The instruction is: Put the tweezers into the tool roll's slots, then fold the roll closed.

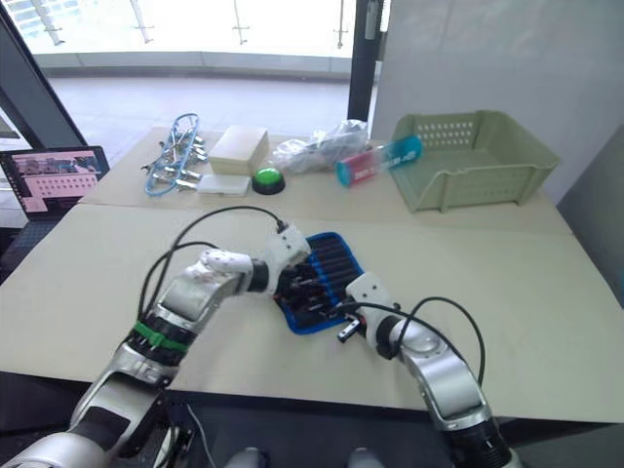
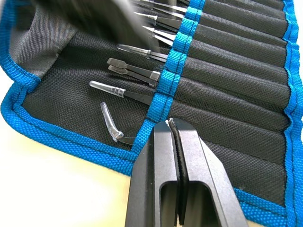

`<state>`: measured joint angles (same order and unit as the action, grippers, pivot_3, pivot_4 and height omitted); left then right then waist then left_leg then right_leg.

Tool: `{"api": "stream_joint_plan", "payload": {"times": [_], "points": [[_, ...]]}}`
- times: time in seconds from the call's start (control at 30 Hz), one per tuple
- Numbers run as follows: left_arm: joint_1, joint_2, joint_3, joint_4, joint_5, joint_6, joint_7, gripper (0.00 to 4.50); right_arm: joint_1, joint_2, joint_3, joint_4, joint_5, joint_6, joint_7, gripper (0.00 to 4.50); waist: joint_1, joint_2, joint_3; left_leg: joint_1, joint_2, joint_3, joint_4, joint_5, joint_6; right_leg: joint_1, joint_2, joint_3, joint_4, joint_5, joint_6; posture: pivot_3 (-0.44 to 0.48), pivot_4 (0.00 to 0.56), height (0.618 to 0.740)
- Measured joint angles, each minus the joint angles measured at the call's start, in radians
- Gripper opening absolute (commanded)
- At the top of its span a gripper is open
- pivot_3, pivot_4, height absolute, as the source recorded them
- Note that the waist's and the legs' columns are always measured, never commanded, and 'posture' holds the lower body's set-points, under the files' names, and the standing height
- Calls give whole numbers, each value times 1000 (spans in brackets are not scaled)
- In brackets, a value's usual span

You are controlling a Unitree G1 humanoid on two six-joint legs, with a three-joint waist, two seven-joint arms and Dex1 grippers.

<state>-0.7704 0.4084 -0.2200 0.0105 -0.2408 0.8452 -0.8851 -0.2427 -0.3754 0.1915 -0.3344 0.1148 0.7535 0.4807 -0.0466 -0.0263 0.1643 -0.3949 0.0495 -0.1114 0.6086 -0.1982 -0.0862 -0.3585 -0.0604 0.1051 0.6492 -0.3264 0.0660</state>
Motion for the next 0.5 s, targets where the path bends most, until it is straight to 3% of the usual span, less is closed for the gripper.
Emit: {"api": "stream_joint_plan", "payload": {"times": [0.07,0.2,0.37,0.5], "points": [[38,87,104,-120,-87,99,-27,4355,-2,-1,-2,0,7,0,0,0,-5,0,0,0,0,0,0,0,0,0,0,0,0,0,0,0,150,740],[182,196,264,-245,-170,148,-31,4437,-6,-4,-7,-5,12,0,0,0,0,1,0,1,0,0,0,0,0,1,0,0,-1,0,0,0,150,740],[491,214,444,-287,-164,-143,-40,4437,-10,-1,-8,1,20,-5,-1,0,2,0,0,1,1,0,-1,0,0,0,0,0,-1,-1,-2,0,150,740],[654,222,538,-304,-198,-274,-84,4437,3,-7,-18,-13,27,-6,1,0,7,0,1,0,1,0,-1,0,0,0,-1,0,-1,-1,-2,0,150,740]]}}
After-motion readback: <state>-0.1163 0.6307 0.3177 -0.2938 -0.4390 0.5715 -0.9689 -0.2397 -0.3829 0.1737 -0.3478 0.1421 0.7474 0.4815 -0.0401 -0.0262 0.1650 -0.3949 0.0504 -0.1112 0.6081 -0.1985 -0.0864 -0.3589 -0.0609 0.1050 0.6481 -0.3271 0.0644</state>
